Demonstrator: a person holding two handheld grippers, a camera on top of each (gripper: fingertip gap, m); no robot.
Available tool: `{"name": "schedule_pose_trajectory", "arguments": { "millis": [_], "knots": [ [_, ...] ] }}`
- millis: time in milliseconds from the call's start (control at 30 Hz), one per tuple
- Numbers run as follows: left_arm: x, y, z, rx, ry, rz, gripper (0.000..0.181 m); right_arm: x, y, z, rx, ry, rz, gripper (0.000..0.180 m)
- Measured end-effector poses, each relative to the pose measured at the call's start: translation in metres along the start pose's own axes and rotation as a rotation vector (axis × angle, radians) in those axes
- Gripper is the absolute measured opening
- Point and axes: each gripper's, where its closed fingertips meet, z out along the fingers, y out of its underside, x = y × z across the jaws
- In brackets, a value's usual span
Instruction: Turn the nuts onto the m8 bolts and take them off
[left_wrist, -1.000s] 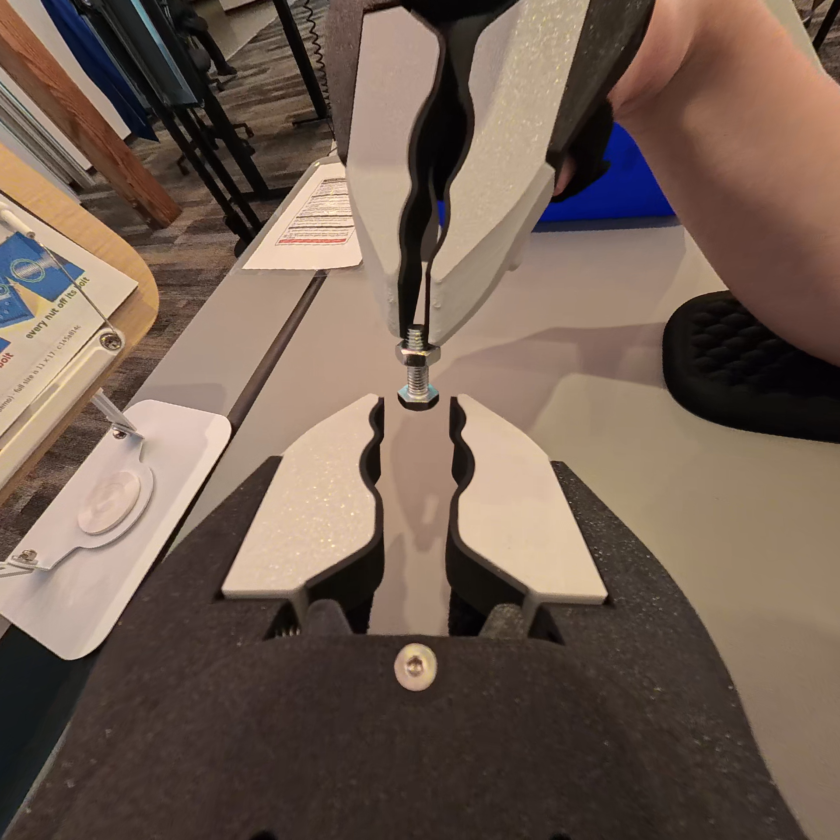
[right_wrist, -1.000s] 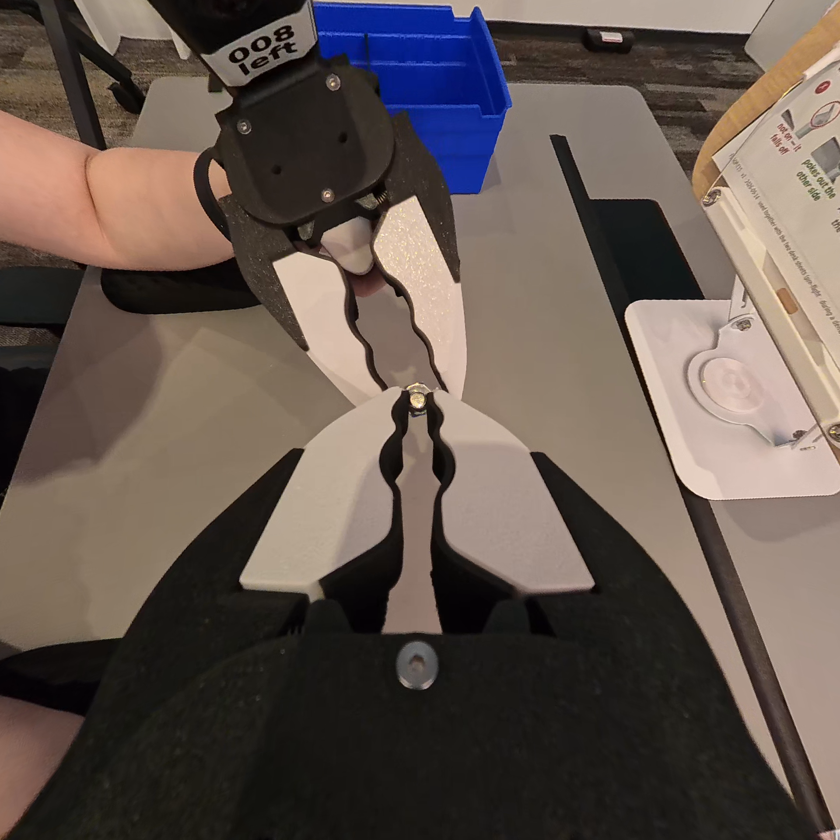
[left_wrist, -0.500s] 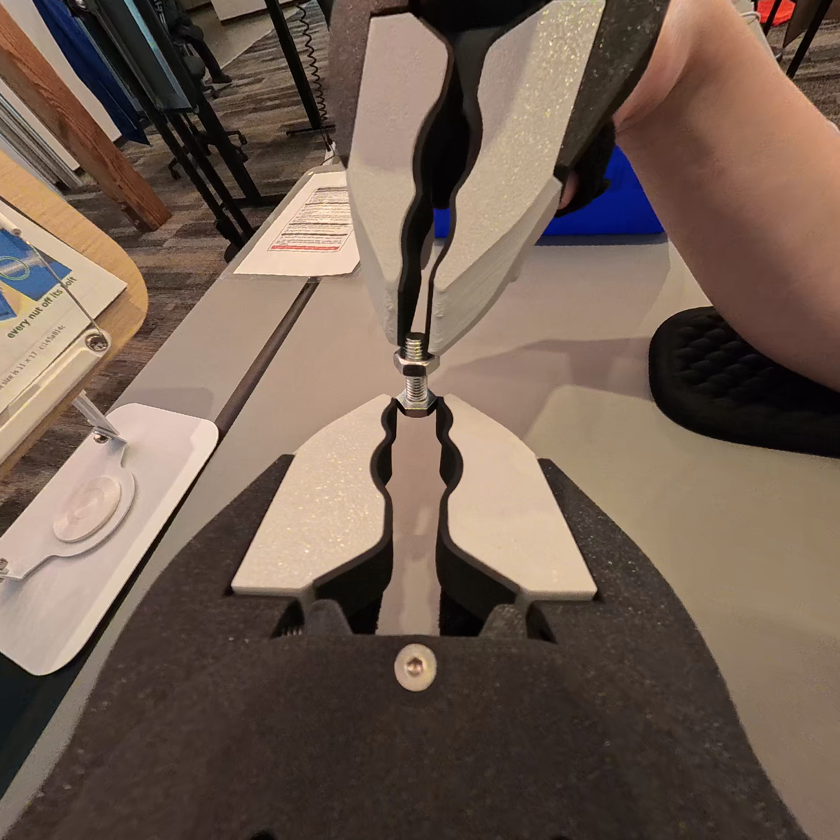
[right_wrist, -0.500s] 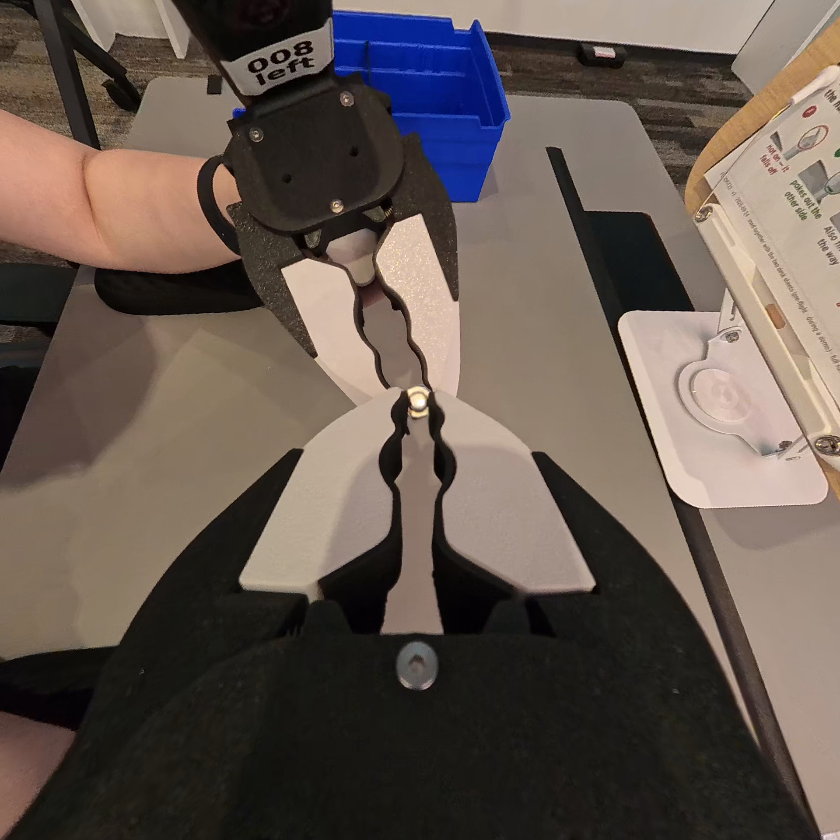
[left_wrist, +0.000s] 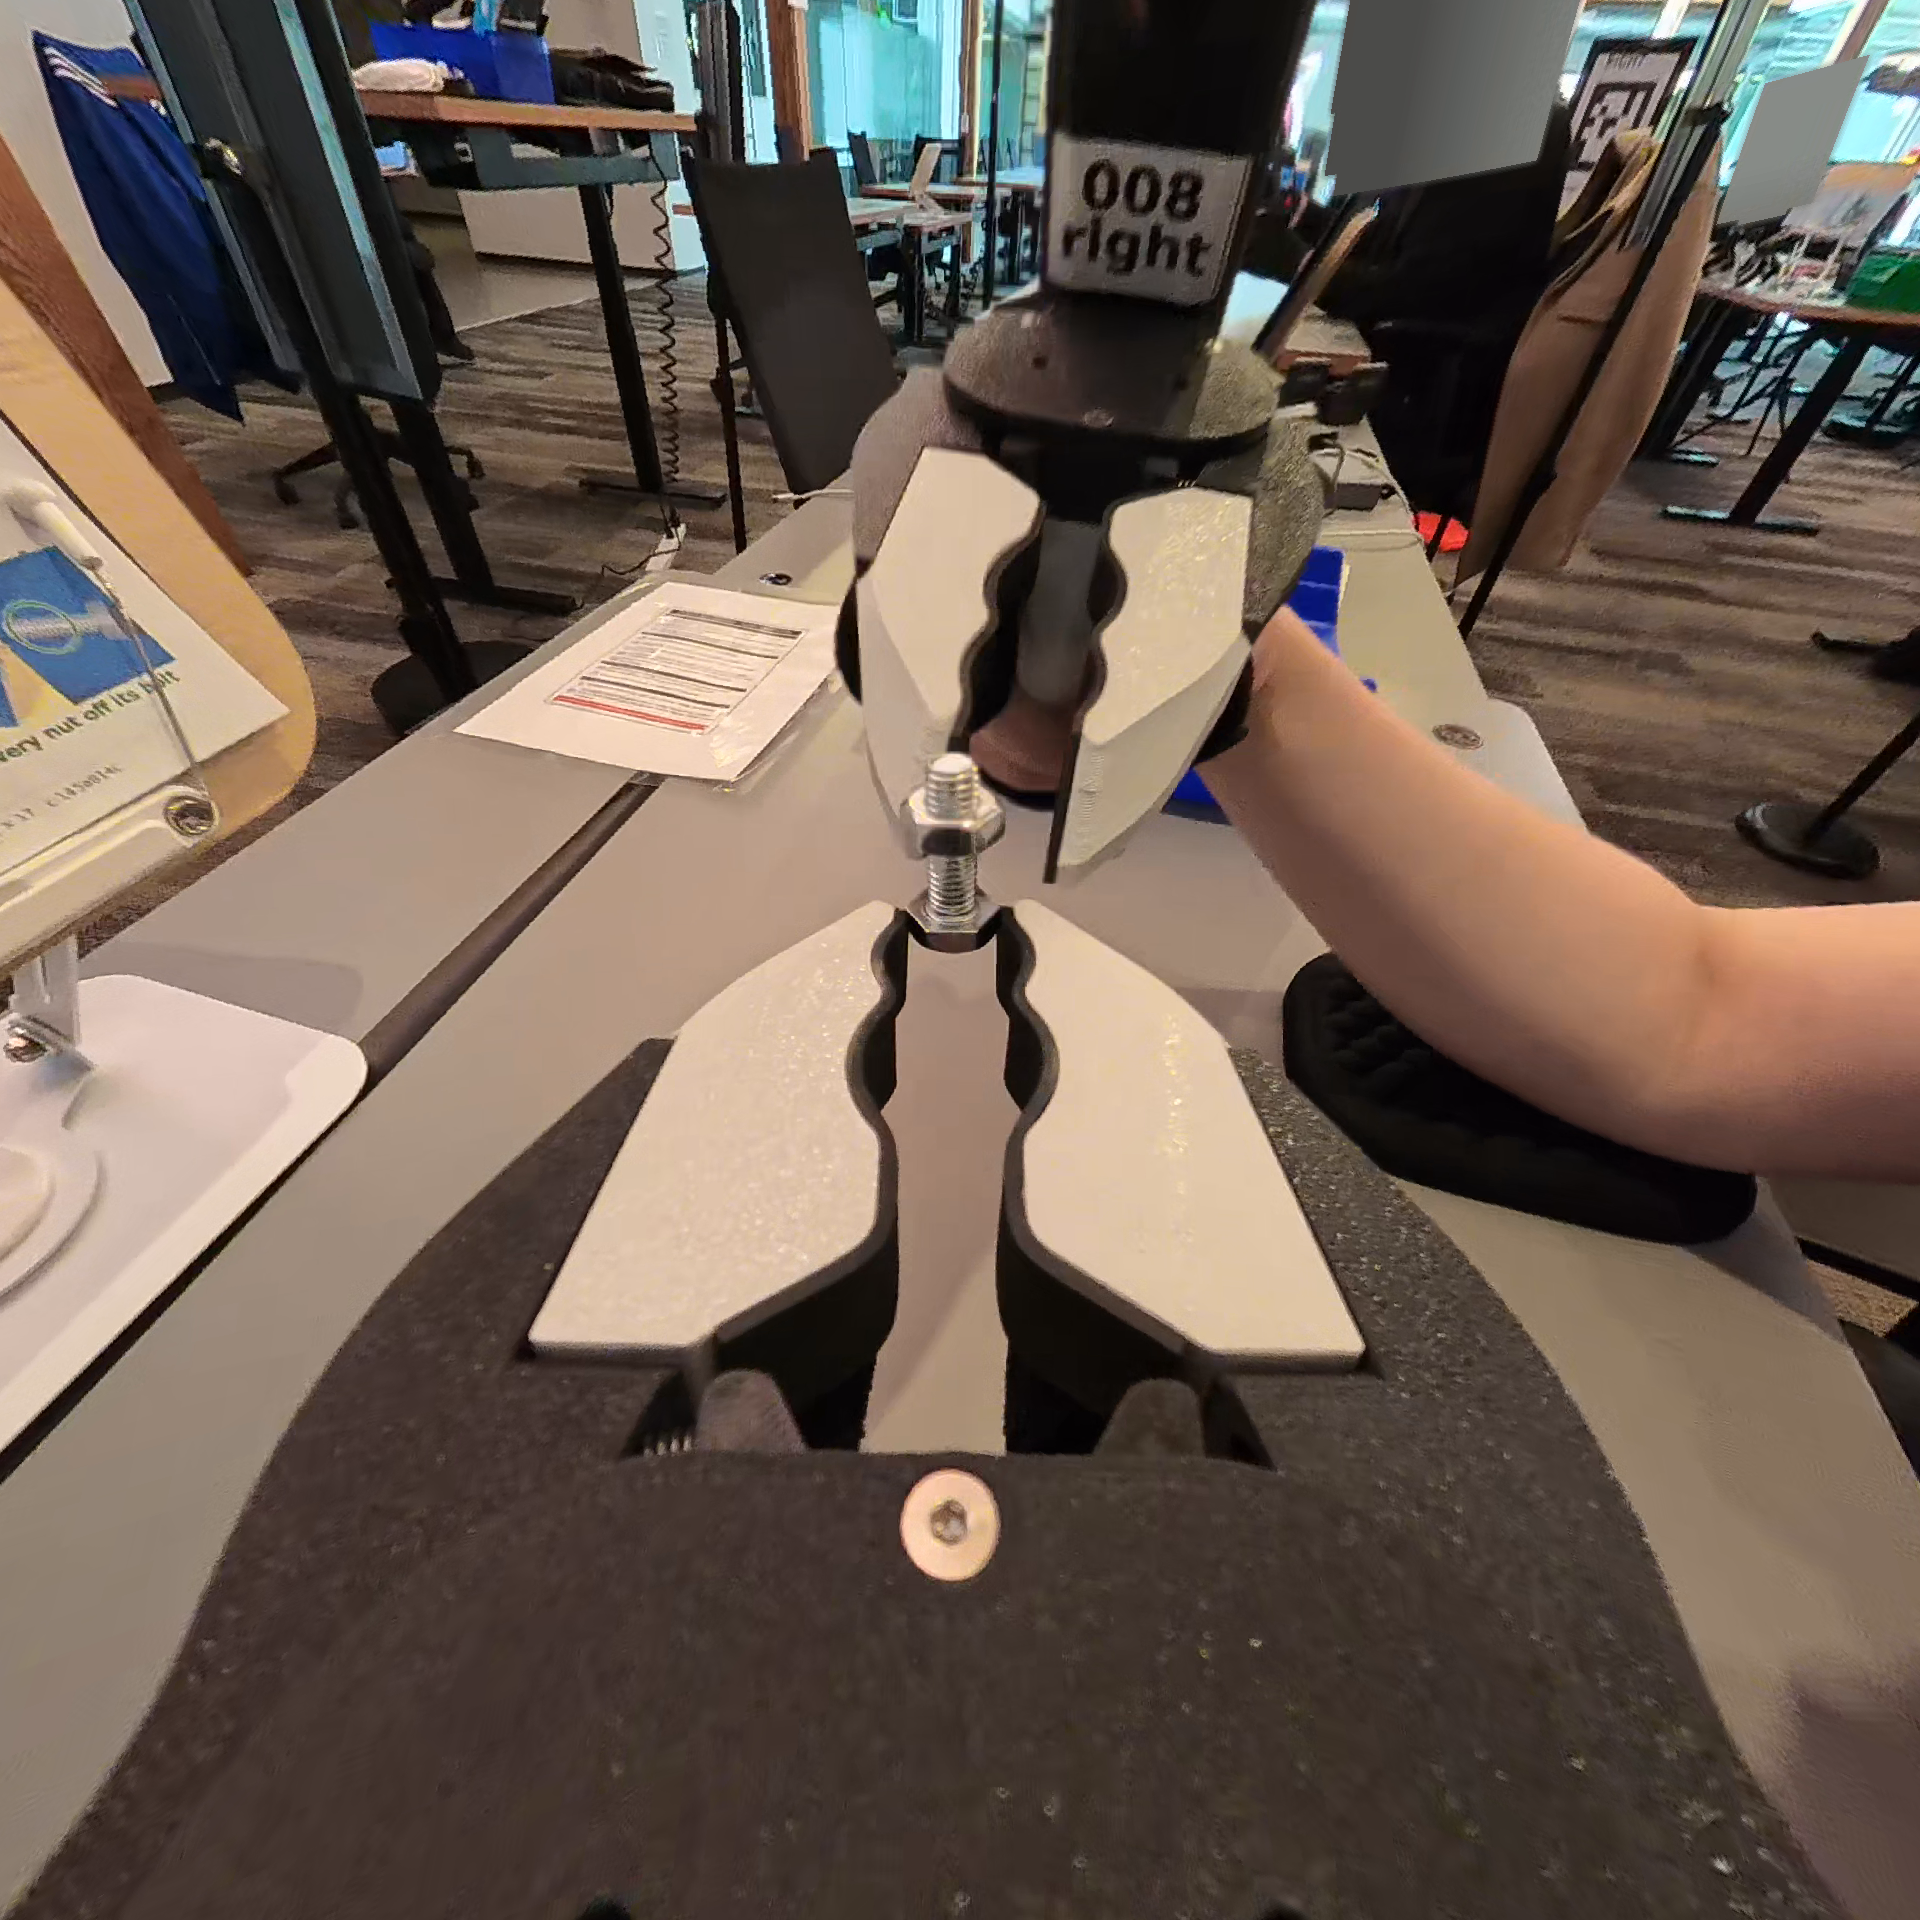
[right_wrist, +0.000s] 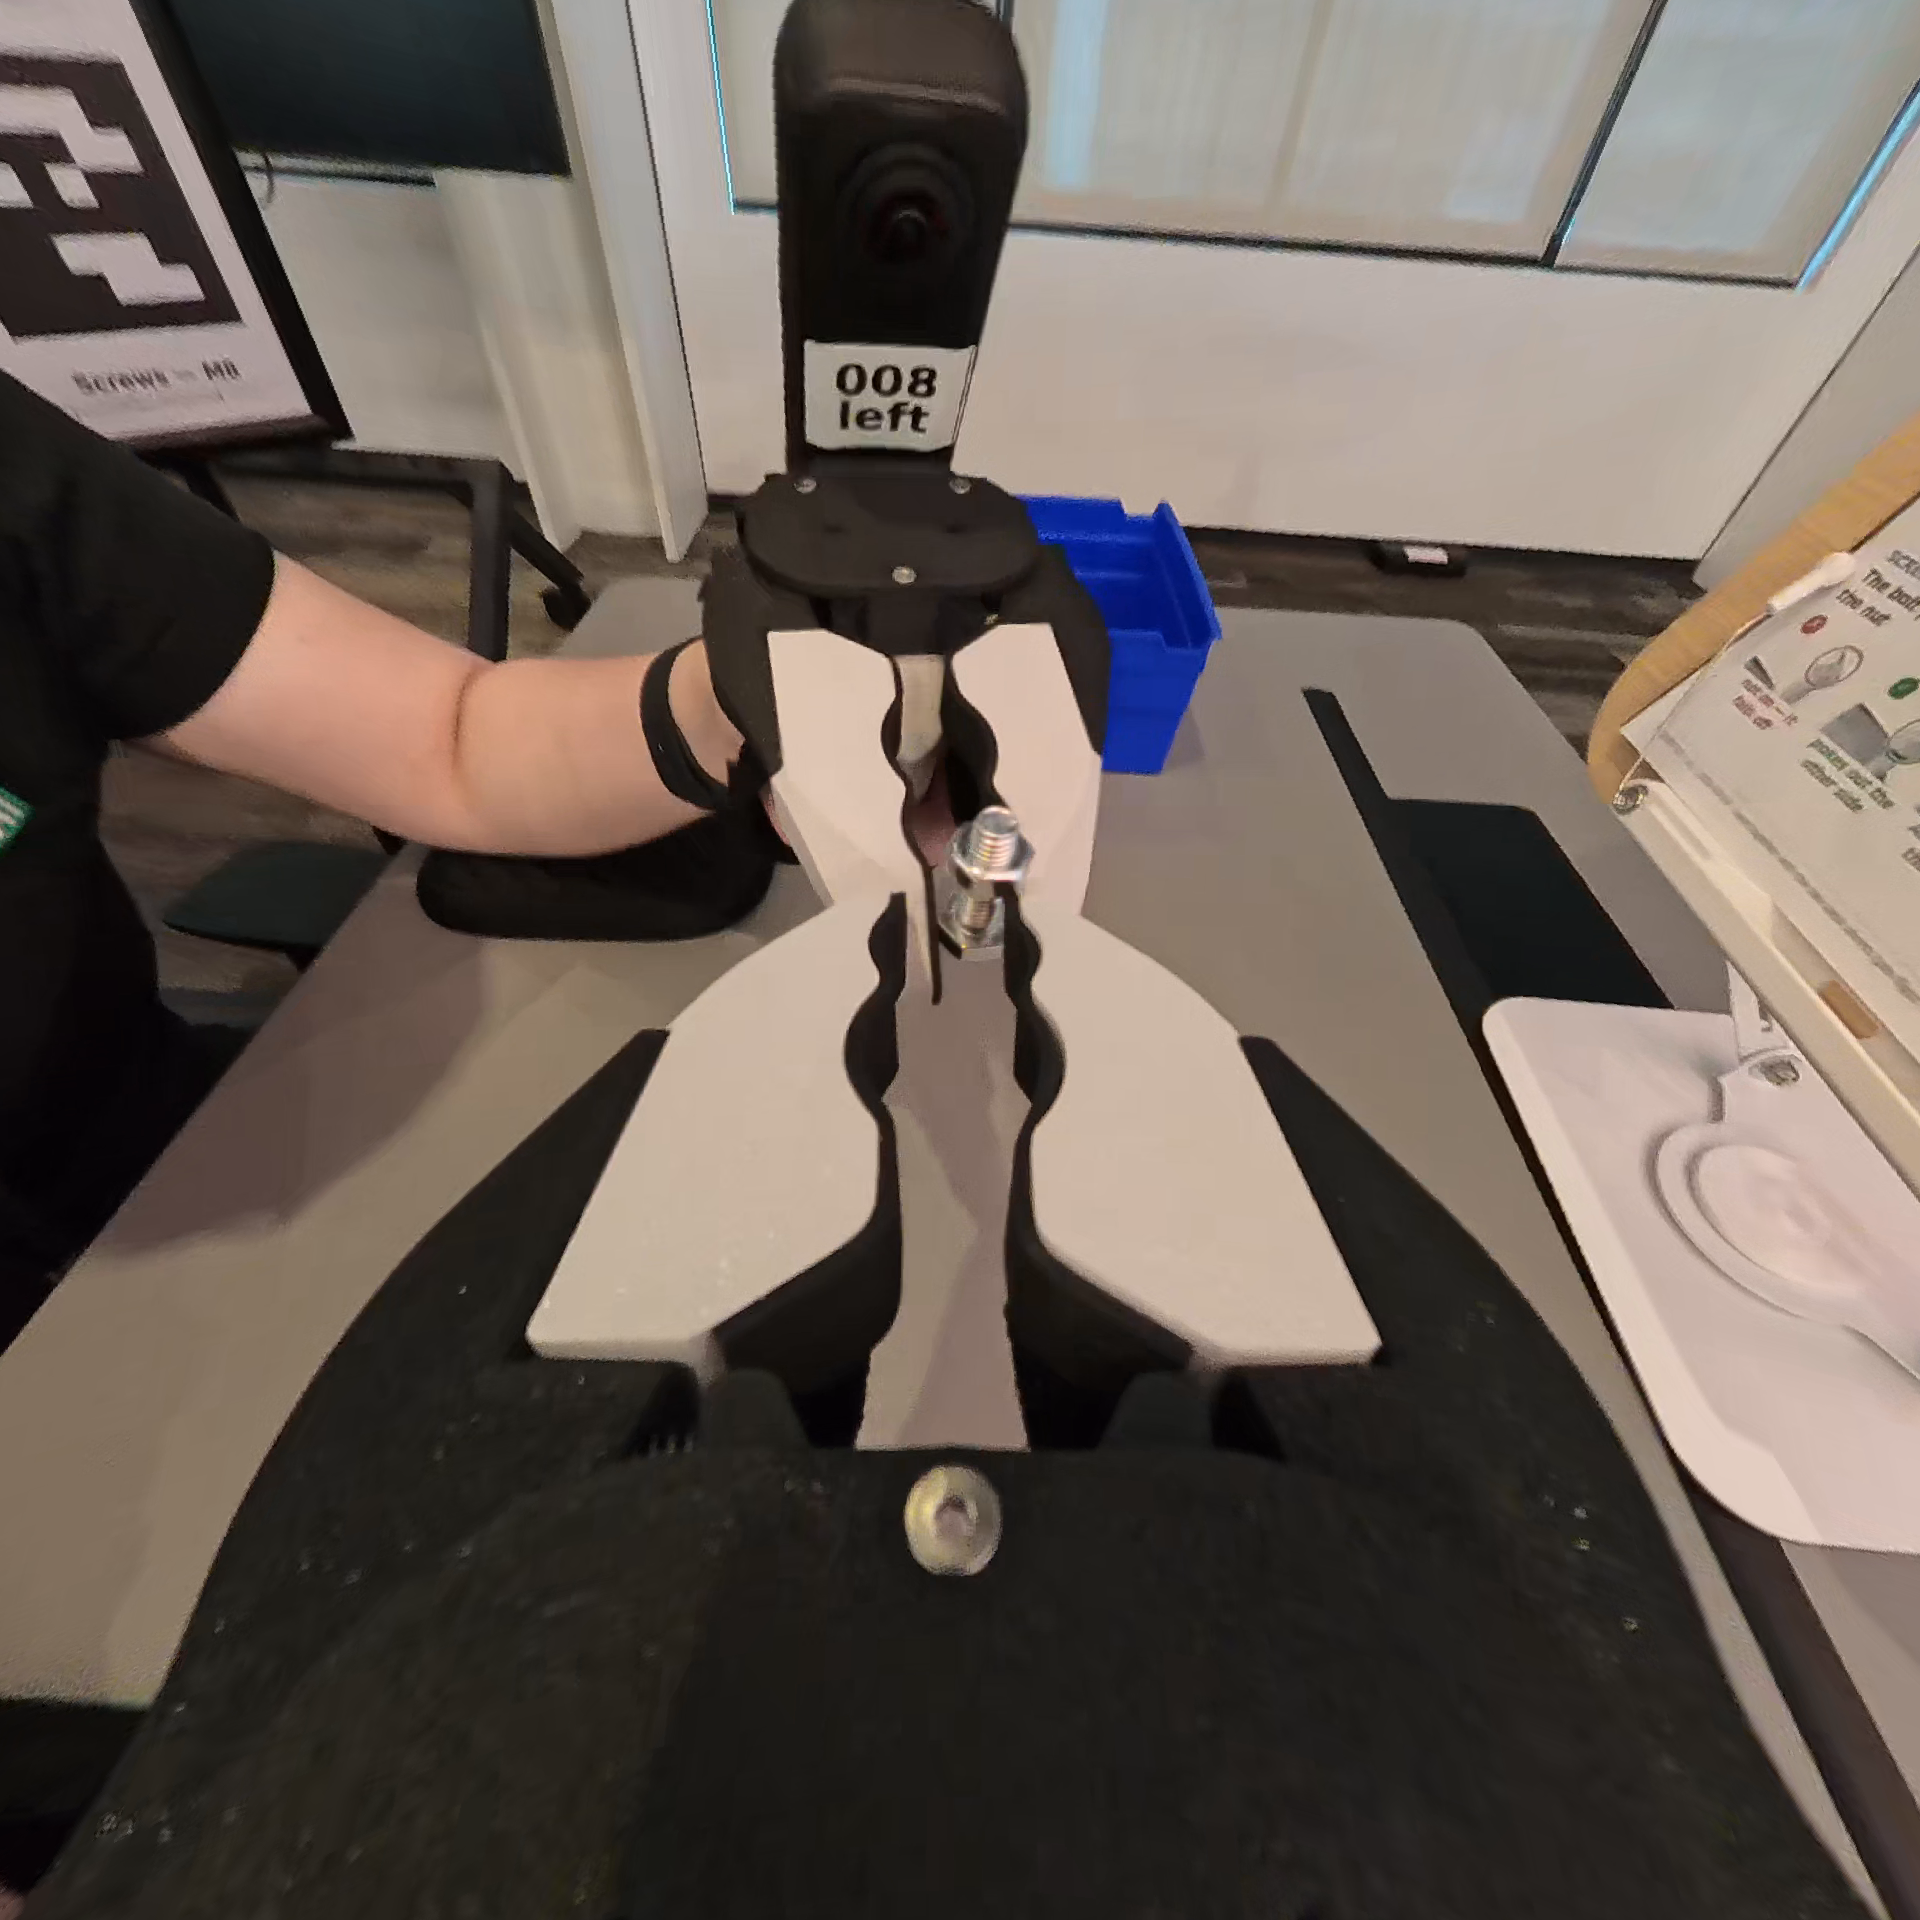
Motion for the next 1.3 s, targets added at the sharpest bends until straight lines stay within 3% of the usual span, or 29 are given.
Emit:
{"name": "schedule_pose_trajectory", "arguments": {
  "millis": [833,967,1300],
  "knots": [
    [-0.004,-0.016,-0.013,0.079,-0.019,-0.017,0.018,0.010,-0.022,0.009,0.301,-0.097,0.109,0.007],
    [-0.003,-0.012,-0.011,0.051,-0.009,-0.025,0.027,0.015,-0.027,-0.002,0.343,-0.083,0.137,0.007],
    [0.005,0.012,0.004,-0.136,-0.055,0.079,0.025,0.010,-0.041,-0.063,0.283,0.083,0.143,0.007]
  ]
}}
